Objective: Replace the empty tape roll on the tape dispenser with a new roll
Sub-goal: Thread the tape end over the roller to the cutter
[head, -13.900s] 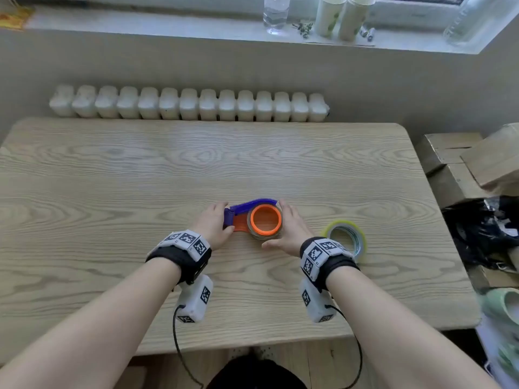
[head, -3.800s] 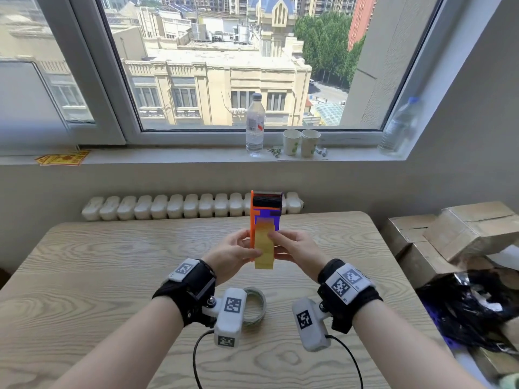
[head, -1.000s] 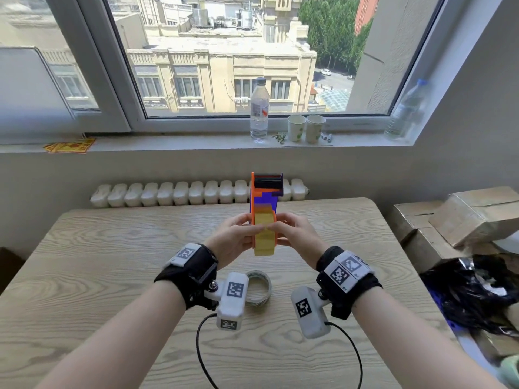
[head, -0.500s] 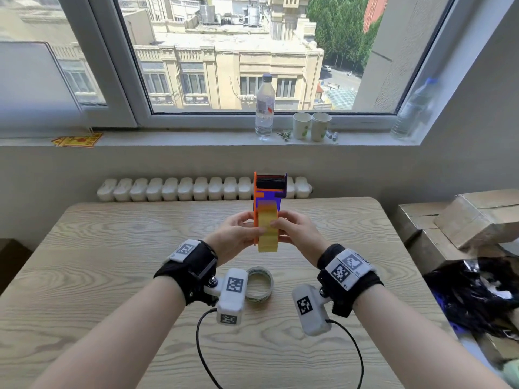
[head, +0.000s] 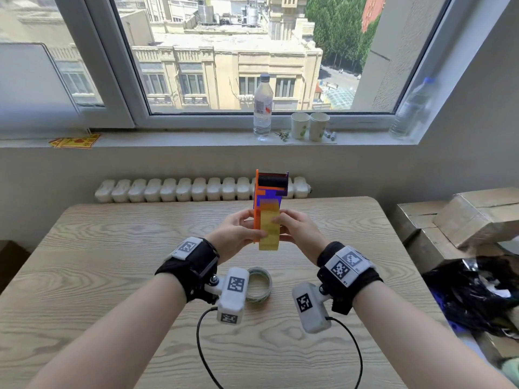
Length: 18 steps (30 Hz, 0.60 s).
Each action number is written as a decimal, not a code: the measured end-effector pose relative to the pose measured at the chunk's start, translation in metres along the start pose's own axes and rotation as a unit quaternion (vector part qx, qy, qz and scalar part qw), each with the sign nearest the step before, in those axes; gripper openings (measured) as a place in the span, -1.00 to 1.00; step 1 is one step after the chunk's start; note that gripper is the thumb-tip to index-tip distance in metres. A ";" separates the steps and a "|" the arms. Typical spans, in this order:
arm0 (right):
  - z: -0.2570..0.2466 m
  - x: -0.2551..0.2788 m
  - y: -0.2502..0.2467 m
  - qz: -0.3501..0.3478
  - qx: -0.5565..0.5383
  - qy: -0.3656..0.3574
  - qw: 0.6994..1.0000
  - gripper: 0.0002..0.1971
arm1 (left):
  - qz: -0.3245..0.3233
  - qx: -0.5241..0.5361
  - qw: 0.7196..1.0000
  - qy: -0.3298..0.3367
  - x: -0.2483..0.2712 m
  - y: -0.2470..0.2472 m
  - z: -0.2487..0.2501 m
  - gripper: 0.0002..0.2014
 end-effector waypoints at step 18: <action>-0.001 -0.004 -0.006 0.007 0.014 -0.006 1.000 -0.83 | 0.029 -0.049 0.998 -0.010 -0.007 0.003 0.004 -0.43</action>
Point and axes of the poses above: each hand's wrist, its own x-axis away from the middle knuckle, its own y-axis out of the palm, z = x × y, the point moved 3 cm from there along -x, towards the middle knuckle, and after that the axes turned 15 degrees about -y, right-handed, at the moved point
